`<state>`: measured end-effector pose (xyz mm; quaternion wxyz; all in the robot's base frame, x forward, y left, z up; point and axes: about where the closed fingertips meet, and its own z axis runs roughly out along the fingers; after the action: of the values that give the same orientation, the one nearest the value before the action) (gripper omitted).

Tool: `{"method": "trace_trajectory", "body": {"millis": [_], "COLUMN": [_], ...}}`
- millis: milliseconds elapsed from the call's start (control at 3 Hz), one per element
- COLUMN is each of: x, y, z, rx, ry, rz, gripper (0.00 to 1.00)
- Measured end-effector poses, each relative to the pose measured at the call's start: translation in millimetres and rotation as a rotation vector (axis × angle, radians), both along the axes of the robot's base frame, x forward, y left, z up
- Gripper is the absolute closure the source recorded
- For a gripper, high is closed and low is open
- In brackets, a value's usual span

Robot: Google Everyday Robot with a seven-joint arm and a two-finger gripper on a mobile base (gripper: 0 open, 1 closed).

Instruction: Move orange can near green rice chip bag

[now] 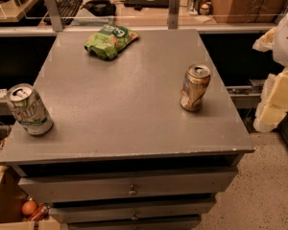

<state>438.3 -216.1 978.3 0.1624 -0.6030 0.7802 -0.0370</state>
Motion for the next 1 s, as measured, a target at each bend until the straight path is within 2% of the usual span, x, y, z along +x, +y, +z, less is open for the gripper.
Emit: {"method": "trace_trajectory", "body": {"millis": [333,667,1000], "x": [0,17,52], "y": [0,-2,-2], "z": [0,-13,-43], "rx": [0.002,0.09,0.255], "ry": [-0.003,-0.018,-0.041], "rz": [0.0,-0.007,-0.007], "gripper": [0.0,0.0,0.0]}}
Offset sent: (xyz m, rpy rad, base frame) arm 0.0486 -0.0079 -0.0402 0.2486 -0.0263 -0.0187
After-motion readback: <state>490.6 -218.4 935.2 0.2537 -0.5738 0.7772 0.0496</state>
